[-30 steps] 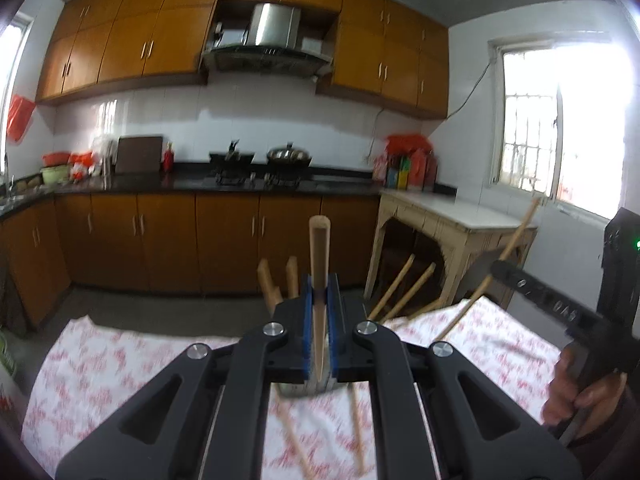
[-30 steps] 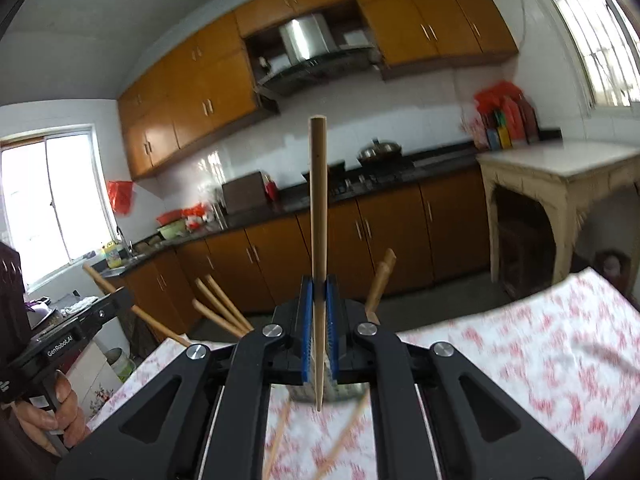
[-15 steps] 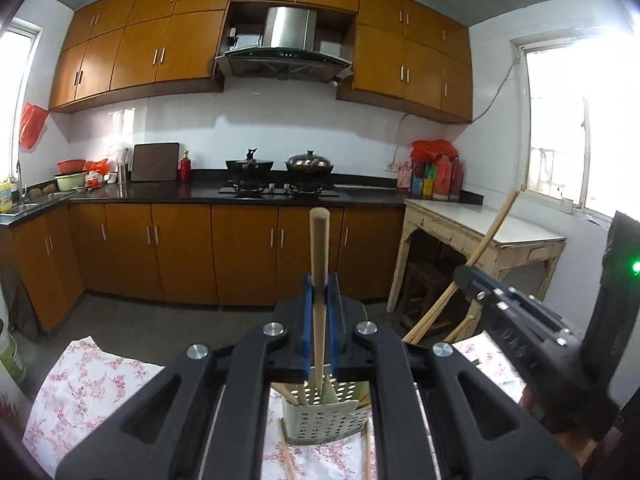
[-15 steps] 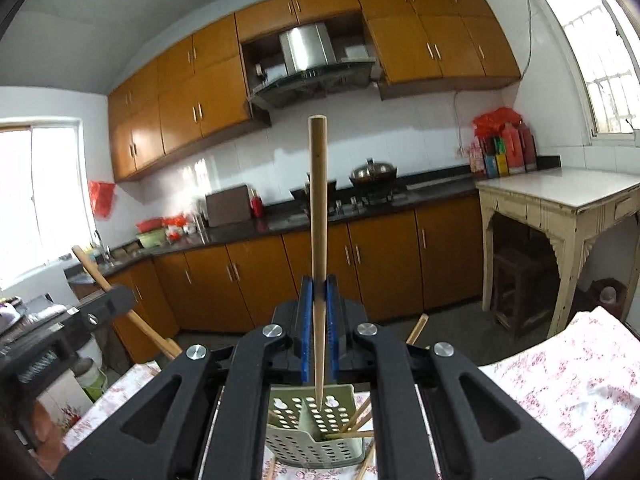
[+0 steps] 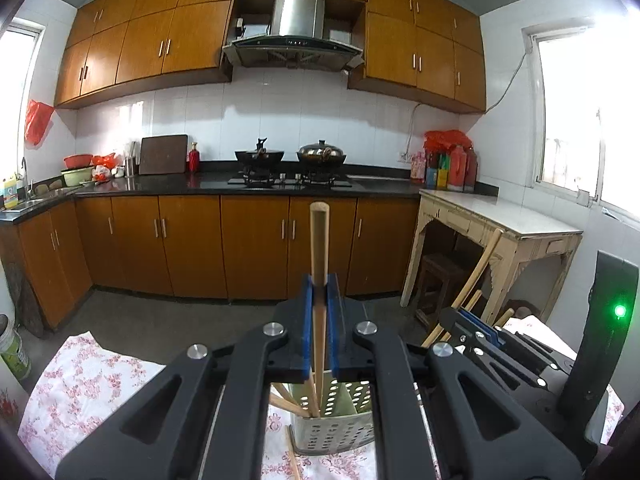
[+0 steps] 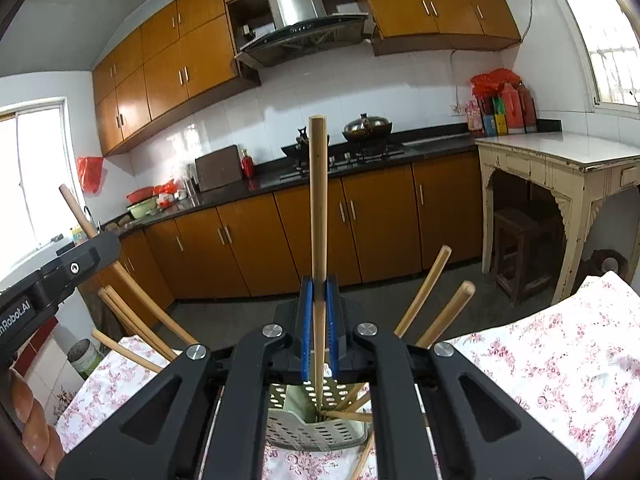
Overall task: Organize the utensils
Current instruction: 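Lower the chopsticks into the holder and open both tools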
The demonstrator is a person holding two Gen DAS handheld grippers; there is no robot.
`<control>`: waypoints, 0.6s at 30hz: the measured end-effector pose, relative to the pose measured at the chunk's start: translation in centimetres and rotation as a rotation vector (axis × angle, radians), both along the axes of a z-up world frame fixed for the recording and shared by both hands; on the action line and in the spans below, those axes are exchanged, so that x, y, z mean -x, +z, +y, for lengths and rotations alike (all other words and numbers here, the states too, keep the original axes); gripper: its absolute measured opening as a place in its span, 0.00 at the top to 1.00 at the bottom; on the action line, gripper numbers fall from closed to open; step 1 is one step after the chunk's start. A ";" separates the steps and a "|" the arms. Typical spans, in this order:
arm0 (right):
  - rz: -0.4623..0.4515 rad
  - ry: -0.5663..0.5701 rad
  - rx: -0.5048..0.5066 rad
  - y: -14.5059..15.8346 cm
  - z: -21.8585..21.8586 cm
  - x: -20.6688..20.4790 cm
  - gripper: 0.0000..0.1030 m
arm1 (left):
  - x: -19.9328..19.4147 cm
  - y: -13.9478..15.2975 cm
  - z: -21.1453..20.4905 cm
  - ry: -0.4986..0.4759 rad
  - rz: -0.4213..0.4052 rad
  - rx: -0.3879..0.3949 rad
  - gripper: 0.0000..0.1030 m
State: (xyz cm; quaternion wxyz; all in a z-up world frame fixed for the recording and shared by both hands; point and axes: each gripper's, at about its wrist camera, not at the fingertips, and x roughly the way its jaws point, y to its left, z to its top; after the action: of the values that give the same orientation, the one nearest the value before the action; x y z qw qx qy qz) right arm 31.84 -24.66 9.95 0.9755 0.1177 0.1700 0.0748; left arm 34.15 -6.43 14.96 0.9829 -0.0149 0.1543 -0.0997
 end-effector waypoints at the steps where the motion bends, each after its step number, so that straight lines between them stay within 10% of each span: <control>1: 0.003 -0.002 0.009 -0.2 0.1 -0.1 0.93 | -0.2 -0.2 0.0 0.000 0.006 -0.001 0.93; 18: -0.026 -0.039 0.029 0.0 0.1 -0.9 0.93 | -1.4 -0.9 0.3 0.010 -0.001 0.027 0.93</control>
State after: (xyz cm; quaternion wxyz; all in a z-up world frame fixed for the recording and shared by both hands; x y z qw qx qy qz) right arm 32.77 -24.56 9.93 0.9805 0.1058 0.1562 0.0550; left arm 35.55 -6.09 14.10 0.9832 -0.0287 0.1523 -0.0969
